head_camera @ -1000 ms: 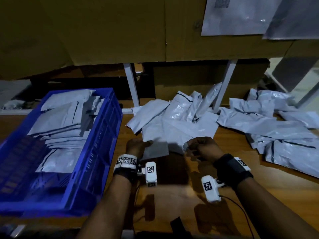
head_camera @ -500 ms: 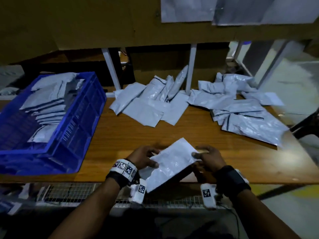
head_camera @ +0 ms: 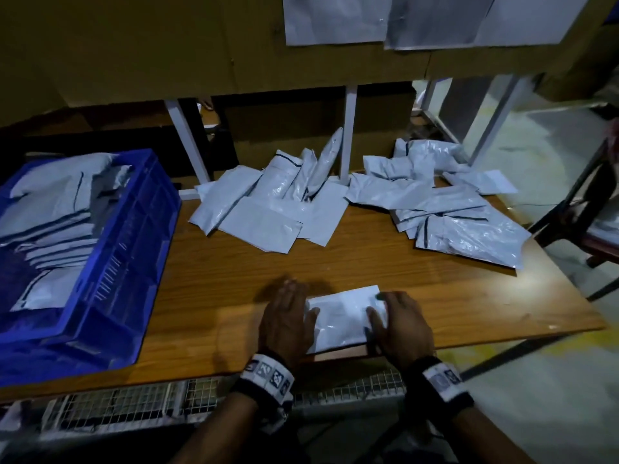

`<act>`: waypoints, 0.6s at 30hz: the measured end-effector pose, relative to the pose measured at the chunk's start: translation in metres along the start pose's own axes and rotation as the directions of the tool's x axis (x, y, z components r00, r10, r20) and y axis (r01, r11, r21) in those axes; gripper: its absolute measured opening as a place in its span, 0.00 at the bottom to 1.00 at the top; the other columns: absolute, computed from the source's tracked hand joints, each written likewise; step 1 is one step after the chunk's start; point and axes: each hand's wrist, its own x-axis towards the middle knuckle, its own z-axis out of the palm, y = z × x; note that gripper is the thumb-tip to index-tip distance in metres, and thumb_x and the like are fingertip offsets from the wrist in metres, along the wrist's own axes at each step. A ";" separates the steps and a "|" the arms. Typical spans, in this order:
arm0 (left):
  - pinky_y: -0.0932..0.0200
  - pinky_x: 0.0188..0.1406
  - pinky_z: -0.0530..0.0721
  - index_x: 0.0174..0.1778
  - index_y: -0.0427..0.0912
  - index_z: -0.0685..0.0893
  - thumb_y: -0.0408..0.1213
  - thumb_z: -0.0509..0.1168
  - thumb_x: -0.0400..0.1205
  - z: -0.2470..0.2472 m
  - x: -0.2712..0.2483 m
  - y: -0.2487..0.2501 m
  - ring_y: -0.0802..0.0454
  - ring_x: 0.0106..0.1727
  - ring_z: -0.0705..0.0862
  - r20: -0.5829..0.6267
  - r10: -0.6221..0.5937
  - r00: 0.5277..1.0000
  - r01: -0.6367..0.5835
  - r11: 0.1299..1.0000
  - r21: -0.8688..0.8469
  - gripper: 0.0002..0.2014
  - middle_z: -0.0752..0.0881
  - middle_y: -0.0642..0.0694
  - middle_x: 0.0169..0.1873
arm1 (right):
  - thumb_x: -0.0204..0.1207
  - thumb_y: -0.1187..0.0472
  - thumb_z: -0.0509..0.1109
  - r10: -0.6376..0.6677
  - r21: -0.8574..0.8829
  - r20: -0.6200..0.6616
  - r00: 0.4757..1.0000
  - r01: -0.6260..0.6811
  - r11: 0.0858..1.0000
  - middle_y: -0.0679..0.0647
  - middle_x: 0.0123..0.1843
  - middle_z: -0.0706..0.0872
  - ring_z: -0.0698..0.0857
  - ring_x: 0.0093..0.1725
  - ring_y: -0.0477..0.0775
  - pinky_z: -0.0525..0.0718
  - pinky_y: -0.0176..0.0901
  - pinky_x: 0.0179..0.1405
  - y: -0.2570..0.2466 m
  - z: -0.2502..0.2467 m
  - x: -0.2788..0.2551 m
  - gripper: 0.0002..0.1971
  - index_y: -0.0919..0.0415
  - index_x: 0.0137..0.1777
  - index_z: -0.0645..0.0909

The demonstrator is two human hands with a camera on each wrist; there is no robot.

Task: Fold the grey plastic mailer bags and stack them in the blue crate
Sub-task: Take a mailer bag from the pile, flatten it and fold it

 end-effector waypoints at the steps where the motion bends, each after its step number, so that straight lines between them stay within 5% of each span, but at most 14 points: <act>1: 0.39 0.76 0.78 0.76 0.39 0.81 0.51 0.52 0.87 0.005 -0.004 0.006 0.39 0.80 0.77 0.031 0.014 0.999 -0.016 0.998 0.059 0.28 0.79 0.37 0.77 | 0.86 0.43 0.63 -0.142 -0.042 0.007 0.990 0.143 0.989 0.54 0.72 0.81 0.80 0.69 0.55 0.85 0.52 0.61 -0.006 0.012 0.005 0.19 0.51 0.70 0.80; 4: 0.37 0.88 0.57 0.89 0.38 0.60 0.52 0.36 0.88 0.019 -0.005 0.012 0.41 0.90 0.52 0.255 -0.015 0.967 -0.040 0.978 0.207 0.35 0.57 0.37 0.89 | 0.89 0.44 0.51 -0.324 -0.125 0.179 0.929 0.348 0.929 0.59 0.86 0.70 0.63 0.88 0.61 0.64 0.67 0.84 -0.023 0.052 0.017 0.27 0.57 0.81 0.74; 6: 0.37 0.89 0.43 0.90 0.38 0.45 0.52 0.25 0.85 0.028 -0.004 0.006 0.43 0.90 0.38 0.379 -0.071 0.923 -0.041 0.959 0.279 0.38 0.42 0.39 0.90 | 0.91 0.42 0.41 -0.323 -0.177 0.274 0.906 0.378 0.909 0.58 0.91 0.57 0.50 0.91 0.58 0.47 0.69 0.87 -0.028 0.071 0.018 0.32 0.58 0.88 0.63; 18: 0.40 0.88 0.36 0.91 0.40 0.41 0.56 0.22 0.82 0.032 -0.001 0.004 0.47 0.90 0.34 0.458 -0.092 0.884 -0.055 0.953 0.298 0.41 0.37 0.42 0.90 | 0.89 0.40 0.28 -0.297 -0.173 0.296 0.908 0.356 0.918 0.58 0.92 0.53 0.48 0.91 0.56 0.40 0.65 0.87 -0.021 0.083 0.015 0.38 0.59 0.90 0.57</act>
